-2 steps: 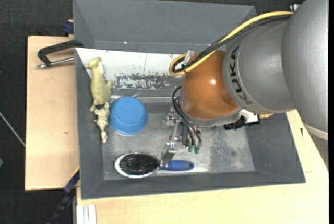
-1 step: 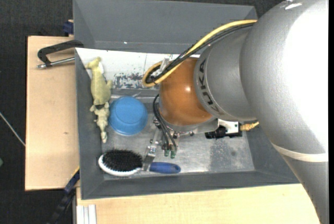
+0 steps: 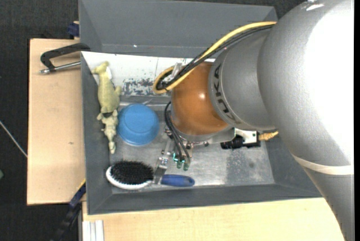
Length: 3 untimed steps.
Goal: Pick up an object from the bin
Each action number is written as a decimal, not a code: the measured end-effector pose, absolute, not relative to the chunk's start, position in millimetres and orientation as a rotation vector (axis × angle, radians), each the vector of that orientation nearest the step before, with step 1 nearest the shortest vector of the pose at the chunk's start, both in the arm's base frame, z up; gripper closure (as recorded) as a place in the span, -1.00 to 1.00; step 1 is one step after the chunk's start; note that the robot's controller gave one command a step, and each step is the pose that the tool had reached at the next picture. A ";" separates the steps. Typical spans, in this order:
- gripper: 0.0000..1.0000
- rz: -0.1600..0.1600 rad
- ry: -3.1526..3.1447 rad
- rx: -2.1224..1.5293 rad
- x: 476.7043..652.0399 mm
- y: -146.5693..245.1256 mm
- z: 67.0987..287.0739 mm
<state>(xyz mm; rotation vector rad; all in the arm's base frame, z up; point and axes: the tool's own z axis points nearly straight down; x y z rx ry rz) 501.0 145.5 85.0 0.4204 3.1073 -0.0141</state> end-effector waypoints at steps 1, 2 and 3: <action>-1.00 0.004 3.137 0.137 492.6 229.2 102.2; 1.00 0.003 3.137 0.141 492.4 228.2 101.7; 1.00 0.010 3.126 0.177 499.5 221.1 229.2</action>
Offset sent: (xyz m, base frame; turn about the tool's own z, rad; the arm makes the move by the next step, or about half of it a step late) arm -0.0090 0.0818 0.0160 -0.1785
